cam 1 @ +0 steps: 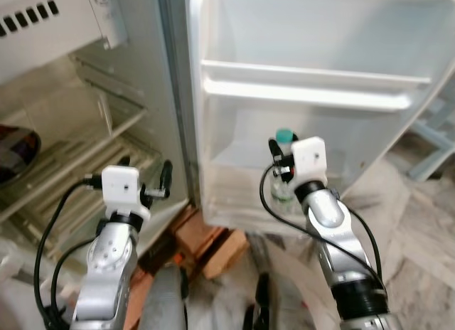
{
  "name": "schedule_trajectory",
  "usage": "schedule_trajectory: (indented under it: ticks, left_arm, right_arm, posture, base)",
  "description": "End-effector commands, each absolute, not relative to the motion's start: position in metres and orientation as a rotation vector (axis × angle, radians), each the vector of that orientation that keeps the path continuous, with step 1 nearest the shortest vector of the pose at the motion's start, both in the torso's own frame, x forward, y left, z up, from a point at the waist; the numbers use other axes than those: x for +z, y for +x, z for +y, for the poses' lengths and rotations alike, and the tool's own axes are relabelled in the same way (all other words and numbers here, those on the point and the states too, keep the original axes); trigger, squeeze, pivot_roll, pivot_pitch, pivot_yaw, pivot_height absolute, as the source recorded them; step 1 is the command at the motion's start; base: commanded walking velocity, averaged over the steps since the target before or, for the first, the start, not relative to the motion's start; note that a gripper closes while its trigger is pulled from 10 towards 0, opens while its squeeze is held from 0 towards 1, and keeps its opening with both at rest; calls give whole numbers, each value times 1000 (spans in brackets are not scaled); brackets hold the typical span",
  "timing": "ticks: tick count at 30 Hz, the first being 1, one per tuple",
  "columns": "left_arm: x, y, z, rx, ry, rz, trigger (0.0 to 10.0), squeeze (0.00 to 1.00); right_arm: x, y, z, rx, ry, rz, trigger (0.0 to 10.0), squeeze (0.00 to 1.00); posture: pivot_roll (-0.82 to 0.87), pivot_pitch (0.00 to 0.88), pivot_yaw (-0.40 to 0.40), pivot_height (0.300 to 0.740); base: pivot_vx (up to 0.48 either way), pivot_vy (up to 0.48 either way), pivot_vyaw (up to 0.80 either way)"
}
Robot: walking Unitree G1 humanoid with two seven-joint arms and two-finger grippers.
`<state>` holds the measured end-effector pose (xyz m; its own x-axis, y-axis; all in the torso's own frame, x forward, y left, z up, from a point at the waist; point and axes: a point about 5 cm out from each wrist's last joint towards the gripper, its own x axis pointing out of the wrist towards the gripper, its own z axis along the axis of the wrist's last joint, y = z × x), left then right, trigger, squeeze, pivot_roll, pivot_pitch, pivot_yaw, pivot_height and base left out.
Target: Restocking fridge
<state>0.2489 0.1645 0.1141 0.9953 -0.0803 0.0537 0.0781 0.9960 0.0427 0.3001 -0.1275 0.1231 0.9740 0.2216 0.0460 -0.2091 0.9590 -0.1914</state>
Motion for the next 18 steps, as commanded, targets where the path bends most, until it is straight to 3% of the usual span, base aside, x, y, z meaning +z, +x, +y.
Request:
schedule_trajectory:
  ticks: [1, 11, 18]
  left_arm:
    - [114, 246, 167, -77, 43, -42, 10000, 0]
    - [118, 248, 181, -52, 79, -36, 10000, 0]
    - [117, 243, 178, -45, 105, -31, 10000, 0]
  right_arm:
    - [123, 300, -129, 203, -189, -58, 10000, 0]
    - [123, 304, -134, 218, -193, -59, 10000, 0]
    - [129, 317, -146, 223, -257, -95, 10000, 0]
  posture:
    - [127, 108, -52, 604]
    - [138, 147, -38, 540]
    - [145, 173, -27, 540]
  base:
    - [0, 0, 0]
    - [0, 0, 0]
    - [0, 0, 0]
